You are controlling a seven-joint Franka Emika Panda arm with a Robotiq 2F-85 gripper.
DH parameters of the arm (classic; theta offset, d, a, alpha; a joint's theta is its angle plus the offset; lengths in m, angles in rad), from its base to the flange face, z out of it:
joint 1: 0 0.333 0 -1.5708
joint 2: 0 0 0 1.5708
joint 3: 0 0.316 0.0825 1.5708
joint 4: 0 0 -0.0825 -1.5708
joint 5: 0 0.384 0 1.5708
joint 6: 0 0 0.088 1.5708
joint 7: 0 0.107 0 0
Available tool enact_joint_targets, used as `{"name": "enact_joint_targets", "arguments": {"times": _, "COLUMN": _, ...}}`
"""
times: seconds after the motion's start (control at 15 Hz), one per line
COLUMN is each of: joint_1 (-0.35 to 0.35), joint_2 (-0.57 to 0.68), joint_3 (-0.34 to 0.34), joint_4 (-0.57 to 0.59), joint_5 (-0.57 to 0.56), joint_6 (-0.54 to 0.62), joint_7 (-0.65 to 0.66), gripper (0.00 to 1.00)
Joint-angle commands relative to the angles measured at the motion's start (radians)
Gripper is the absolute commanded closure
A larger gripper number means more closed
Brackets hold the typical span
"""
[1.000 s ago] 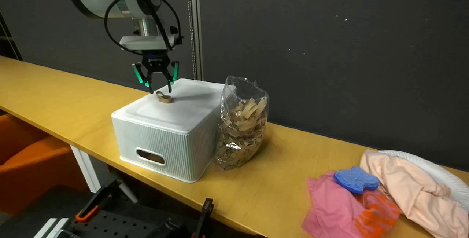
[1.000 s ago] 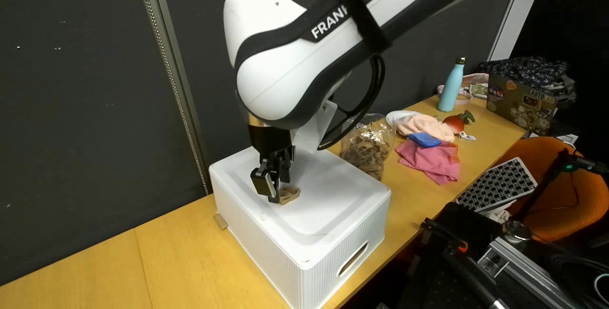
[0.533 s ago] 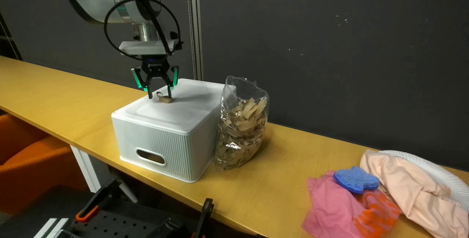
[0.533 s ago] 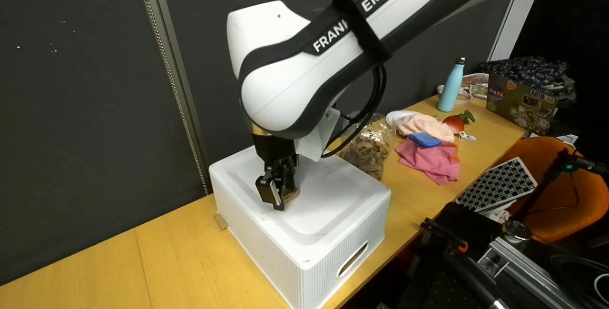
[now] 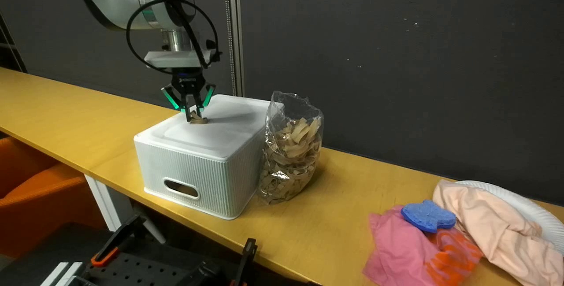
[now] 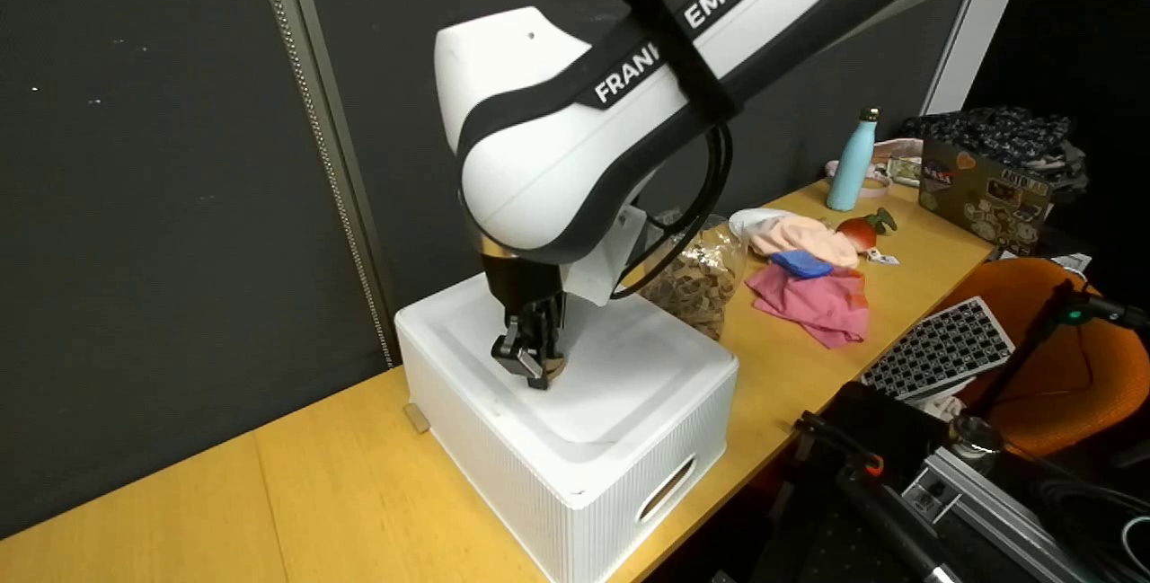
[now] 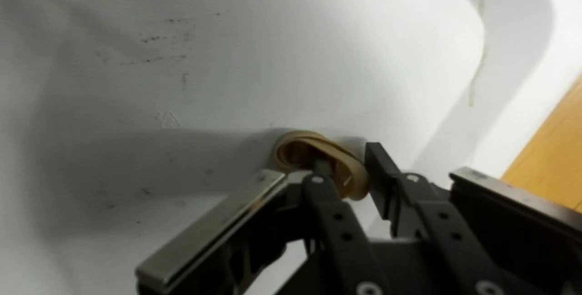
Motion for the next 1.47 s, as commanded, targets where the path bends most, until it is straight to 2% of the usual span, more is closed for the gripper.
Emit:
{"name": "enact_joint_targets", "arguments": {"times": 0.0, "joint_1": -0.001, "joint_2": -0.016, "joint_3": 0.001, "joint_4": -0.015, "joint_5": -0.014, "joint_6": 0.004, "joint_7": 0.021, "gripper": 0.99}}
{"name": "enact_joint_targets", "arguments": {"times": 0.4, "joint_1": -0.002, "joint_2": -0.067, "joint_3": -0.007, "joint_4": -0.028, "joint_5": -0.023, "joint_6": -0.015, "joint_7": 0.043, "gripper": 0.99}}
{"name": "enact_joint_targets", "arguments": {"times": 0.67, "joint_1": -0.018, "joint_2": -0.164, "joint_3": -0.028, "joint_4": -0.036, "joint_5": -0.033, "joint_6": -0.058, "joint_7": 0.057, "gripper": 0.99}}
{"name": "enact_joint_targets", "arguments": {"times": 1.07, "joint_1": -0.121, "joint_2": -0.322, "joint_3": -0.104, "joint_4": -0.045, "joint_5": -0.023, "joint_6": -0.137, "joint_7": 0.041, "gripper": 0.99}}
{"name": "enact_joint_targets", "arguments": {"times": 1.4, "joint_1": -0.200, "joint_2": -0.346, "joint_3": -0.162, "joint_4": -0.094, "joint_5": -0.016, "joint_6": -0.121, "joint_7": 0.036, "gripper": 0.99}}
